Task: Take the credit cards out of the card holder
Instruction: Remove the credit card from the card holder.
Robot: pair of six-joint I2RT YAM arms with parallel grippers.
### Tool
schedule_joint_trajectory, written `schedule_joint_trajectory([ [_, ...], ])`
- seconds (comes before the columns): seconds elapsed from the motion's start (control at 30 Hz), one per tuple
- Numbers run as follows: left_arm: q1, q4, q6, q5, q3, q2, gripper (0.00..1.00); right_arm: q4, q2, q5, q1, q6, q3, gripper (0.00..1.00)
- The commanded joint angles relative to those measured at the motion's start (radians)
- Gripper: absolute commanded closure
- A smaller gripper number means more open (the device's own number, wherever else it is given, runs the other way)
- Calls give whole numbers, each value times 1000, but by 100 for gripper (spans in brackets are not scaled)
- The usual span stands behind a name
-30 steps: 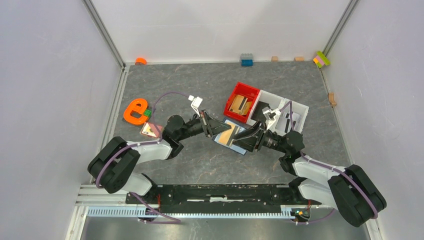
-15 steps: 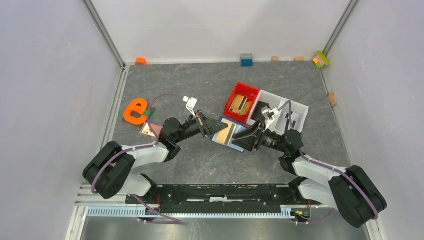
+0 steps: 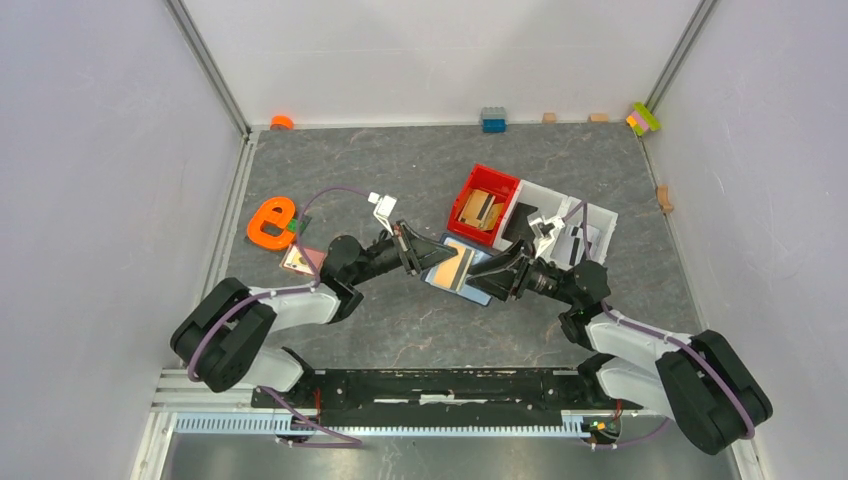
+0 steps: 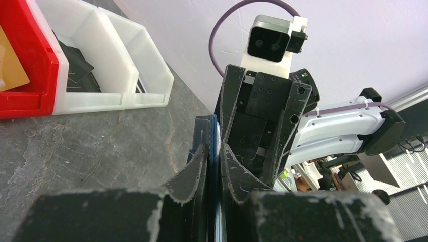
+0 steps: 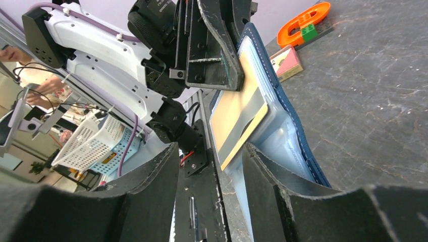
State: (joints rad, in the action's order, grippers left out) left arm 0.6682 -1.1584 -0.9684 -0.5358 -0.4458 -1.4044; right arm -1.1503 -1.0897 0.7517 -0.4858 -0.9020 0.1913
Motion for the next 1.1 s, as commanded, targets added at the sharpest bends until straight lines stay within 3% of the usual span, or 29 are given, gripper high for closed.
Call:
schedule_joint_trajectory([
  [0.0,9,-92,-33,-50,-42,-6,94,-161,-27,38,0,-69,-6,46],
  [0.33,21,-100,-34,-57,-54,-35,94,-122,-18,30,-1,-51,-4,46],
  [0.53,55,-108,-24,-56,-75,-80,95,-234,-45,35,-2,-120,-19,46],
  [0.9,126,-212,-26,-50,-85,-140,94,-244,-50,-37,6,-147,-51,49],
  [1.07,126,-149,7,-31,-85,-119,89,-445,-21,-38,56,-244,-107,55],
])
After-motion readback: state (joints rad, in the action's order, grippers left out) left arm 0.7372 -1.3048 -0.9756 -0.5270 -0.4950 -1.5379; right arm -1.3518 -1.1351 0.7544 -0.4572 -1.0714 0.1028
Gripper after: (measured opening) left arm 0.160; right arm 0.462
